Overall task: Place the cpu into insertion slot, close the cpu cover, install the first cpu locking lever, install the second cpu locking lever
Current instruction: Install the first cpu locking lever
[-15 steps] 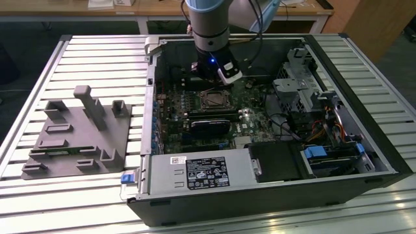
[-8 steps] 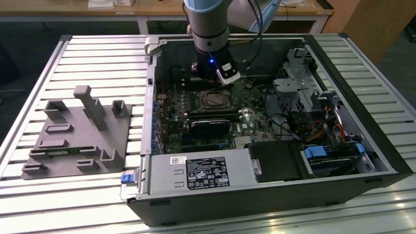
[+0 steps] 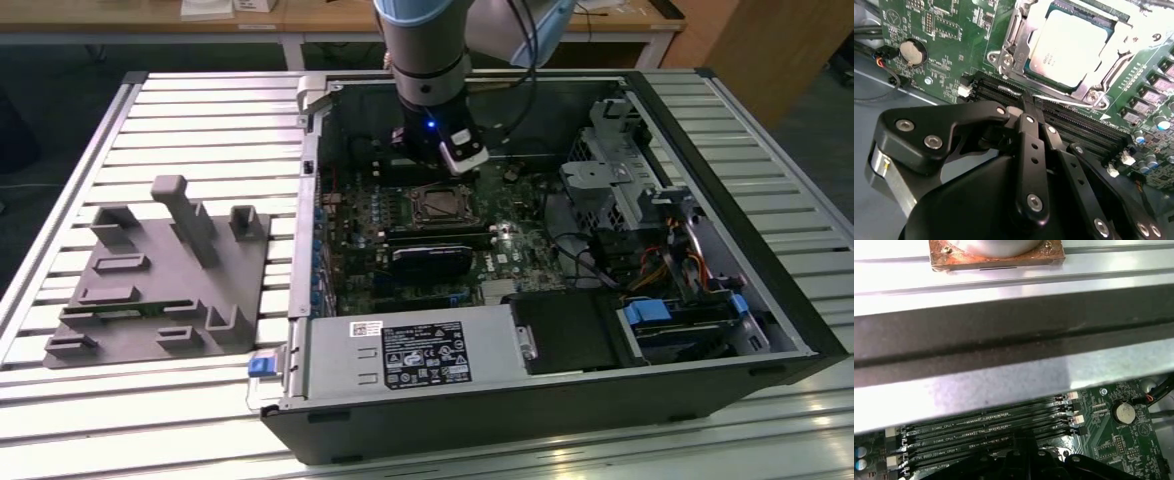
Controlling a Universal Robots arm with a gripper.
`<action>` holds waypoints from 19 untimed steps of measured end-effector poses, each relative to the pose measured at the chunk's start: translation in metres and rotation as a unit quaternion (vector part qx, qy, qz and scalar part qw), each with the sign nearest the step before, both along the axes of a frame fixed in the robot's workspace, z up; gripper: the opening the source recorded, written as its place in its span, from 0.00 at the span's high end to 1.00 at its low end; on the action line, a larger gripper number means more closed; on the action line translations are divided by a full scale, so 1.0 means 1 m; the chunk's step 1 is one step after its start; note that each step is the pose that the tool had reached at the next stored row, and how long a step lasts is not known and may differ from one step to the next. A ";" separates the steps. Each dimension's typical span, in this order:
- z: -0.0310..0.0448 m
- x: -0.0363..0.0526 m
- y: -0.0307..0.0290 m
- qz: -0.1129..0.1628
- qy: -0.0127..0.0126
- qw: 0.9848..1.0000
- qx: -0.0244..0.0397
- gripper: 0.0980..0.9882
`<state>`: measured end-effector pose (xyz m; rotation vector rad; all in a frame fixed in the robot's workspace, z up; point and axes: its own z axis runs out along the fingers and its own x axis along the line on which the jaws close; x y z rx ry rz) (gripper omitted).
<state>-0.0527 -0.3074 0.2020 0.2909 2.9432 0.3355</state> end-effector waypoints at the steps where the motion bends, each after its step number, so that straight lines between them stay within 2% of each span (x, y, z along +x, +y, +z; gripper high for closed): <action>1: -0.0001 -0.0003 0.0004 -0.002 0.000 1.000 0.000 0.99; 9: -0.0030 -0.0007 0.0008 -0.033 -0.001 0.999 -0.002 0.99; 19: -0.0072 -0.0021 0.0008 -0.053 -0.003 0.999 -0.002 0.99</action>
